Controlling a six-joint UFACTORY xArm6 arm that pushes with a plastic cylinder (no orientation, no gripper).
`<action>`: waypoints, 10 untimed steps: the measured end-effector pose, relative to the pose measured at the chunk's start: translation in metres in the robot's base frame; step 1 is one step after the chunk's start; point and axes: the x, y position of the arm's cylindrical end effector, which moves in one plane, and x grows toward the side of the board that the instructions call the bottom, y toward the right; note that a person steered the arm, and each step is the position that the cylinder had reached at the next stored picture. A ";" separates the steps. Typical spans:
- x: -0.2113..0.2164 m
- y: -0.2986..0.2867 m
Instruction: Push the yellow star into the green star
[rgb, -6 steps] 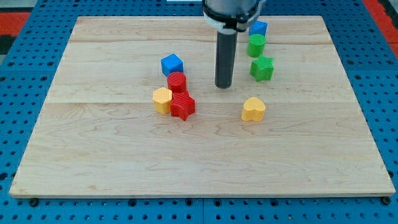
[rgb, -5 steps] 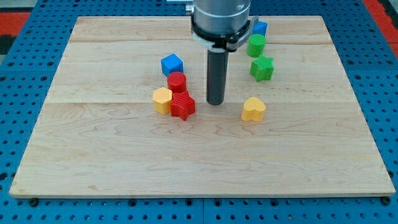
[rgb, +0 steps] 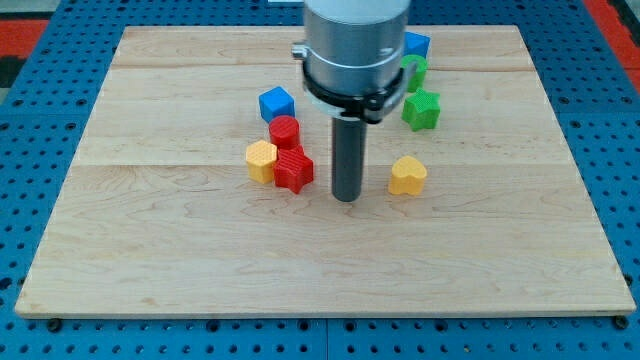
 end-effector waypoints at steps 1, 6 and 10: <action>0.000 0.046; -0.011 0.071; 0.010 0.004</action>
